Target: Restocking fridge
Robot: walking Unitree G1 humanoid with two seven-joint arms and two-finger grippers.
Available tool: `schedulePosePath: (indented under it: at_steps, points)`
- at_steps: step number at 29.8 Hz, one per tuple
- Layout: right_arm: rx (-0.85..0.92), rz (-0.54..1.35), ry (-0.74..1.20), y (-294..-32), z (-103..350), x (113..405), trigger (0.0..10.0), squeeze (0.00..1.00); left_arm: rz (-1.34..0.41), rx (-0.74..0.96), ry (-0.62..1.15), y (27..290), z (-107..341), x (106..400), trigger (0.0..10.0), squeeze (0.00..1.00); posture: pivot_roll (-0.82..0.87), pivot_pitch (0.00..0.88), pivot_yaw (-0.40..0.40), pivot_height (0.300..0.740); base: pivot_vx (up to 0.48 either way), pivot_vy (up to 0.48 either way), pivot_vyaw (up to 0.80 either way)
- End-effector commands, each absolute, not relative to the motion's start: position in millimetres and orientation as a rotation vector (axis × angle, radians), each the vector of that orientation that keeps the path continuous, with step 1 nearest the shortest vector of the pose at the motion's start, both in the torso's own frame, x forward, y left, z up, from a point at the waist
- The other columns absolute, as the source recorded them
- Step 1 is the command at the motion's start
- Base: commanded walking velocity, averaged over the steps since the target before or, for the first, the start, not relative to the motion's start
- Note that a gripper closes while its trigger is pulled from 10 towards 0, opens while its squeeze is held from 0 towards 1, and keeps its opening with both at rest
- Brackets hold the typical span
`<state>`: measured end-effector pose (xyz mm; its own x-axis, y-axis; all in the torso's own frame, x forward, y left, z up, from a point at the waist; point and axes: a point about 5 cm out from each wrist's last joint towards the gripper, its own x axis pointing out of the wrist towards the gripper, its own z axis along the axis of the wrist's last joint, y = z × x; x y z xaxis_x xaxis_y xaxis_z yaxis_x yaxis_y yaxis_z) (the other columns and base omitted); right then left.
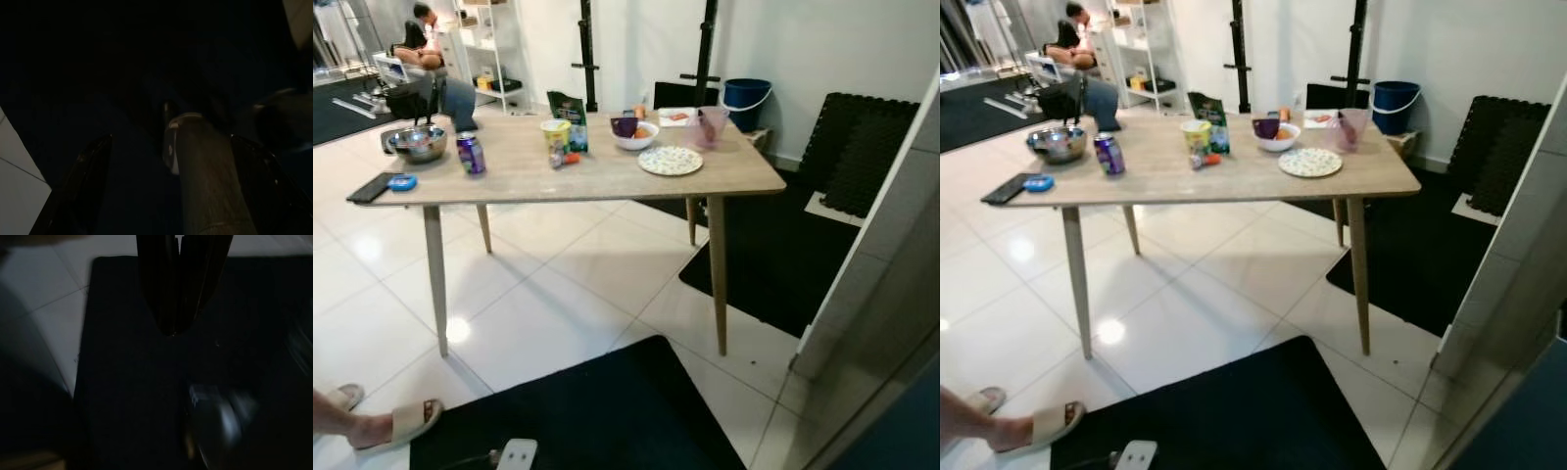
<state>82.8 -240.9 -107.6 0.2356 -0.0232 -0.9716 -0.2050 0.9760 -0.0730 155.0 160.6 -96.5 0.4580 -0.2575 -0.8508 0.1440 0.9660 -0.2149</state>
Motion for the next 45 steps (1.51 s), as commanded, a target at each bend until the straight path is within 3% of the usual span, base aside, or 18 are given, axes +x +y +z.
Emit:
schedulePosePath:
  at_steps: [1,12,45]
  points:
    - [-0.213,0.128,1.321,-241.2,-106.5,87.6,10.0,0.0,-0.254,-0.113,1.111,160.3,-101.4,142.8,10.0,0.0,-0.14,0.007,0.042,0.74,0.0,0.0,0.8]
    - [-0.225,0.144,1.316,-235.1,-107.7,89.6,10.0,0.0,-0.252,-0.102,1.115,163.3,-101.9,140.8,10.0,0.0,-0.12,0.002,0.043,0.74,0.0,0.0,0.78]
    - [-0.25,0.099,1.323,-240.3,-107.3,87.8,10.0,0.0,-0.275,-0.077,1.107,160.6,-99.8,147.5,10.0,0.0,-0.13,0.0,0.043,0.74,0.0,0.0,0.0]
